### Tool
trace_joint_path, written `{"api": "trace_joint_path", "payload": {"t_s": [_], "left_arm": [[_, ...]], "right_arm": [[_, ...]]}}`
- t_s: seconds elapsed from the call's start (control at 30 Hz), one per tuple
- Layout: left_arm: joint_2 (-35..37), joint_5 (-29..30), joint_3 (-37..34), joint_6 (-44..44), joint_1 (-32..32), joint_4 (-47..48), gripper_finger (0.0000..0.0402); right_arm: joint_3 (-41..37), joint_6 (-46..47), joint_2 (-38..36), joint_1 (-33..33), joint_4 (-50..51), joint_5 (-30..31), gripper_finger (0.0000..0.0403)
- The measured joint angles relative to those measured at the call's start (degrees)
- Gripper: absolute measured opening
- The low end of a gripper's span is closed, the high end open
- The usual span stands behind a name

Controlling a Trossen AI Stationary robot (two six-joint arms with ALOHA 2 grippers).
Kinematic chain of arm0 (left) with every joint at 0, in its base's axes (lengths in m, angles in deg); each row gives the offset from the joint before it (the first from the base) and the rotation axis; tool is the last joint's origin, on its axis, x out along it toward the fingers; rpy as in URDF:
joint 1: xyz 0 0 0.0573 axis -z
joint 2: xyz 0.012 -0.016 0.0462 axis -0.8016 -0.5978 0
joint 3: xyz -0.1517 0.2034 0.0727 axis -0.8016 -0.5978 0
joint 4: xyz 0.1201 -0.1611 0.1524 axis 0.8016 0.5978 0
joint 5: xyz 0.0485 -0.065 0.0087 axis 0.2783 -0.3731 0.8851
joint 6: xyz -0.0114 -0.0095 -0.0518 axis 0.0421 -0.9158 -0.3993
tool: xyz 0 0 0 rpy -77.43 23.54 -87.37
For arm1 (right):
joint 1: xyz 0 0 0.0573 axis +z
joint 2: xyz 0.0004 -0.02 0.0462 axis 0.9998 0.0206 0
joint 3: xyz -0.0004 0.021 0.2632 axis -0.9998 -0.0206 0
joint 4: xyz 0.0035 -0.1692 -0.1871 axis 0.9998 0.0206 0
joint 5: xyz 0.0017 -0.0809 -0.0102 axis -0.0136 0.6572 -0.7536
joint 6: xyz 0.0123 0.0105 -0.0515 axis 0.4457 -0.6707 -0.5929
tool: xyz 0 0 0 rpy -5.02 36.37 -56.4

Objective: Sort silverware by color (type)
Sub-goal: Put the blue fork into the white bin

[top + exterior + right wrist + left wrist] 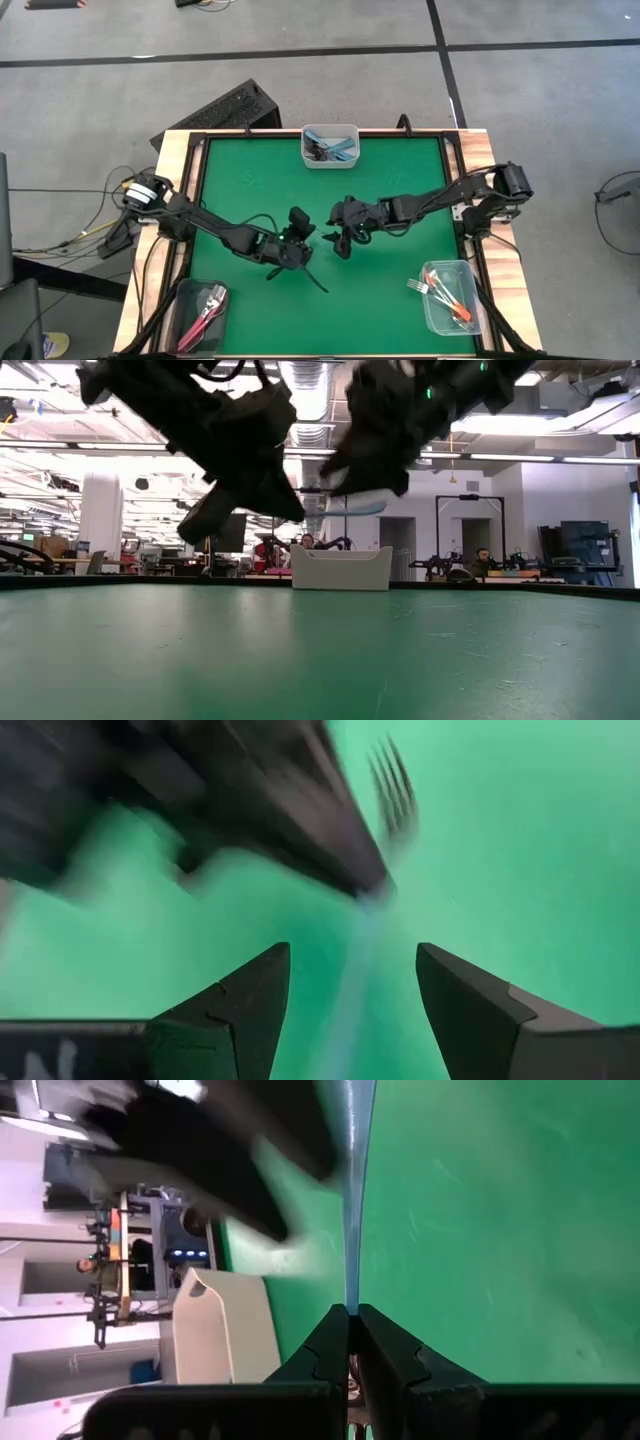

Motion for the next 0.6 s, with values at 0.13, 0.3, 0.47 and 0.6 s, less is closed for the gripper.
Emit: {"api": "trace_joint_path", "payload": {"t_s": [0.13, 0.3, 0.47, 0.6], "left_arm": [[0.0, -0.4, 1.3, 1.3, 0.0, -0.2, 0.0000], [0.0, -1.1, 1.4, 1.8, -0.2, 0.9, 0.0000], [0.0, -0.9, 1.4, 0.8, -0.5, 1.4, 0.0000], [0.0, -1.2, 1.4, -1.8, -0.9, 1.2, 0.0006]], "right_arm": [[-0.1, 0.2, 2.2, -1.1, 1.0, 0.0, 0.0244], [-0.1, 0.2, 2.7, -2.1, 1.2, 0.0, 0.0224], [-0.1, -0.1, 2.6, -3.0, 1.1, -2.8, 0.0133], [-0.1, -0.4, 2.7, -3.6, 1.4, -6.1, 0.0045]]}}
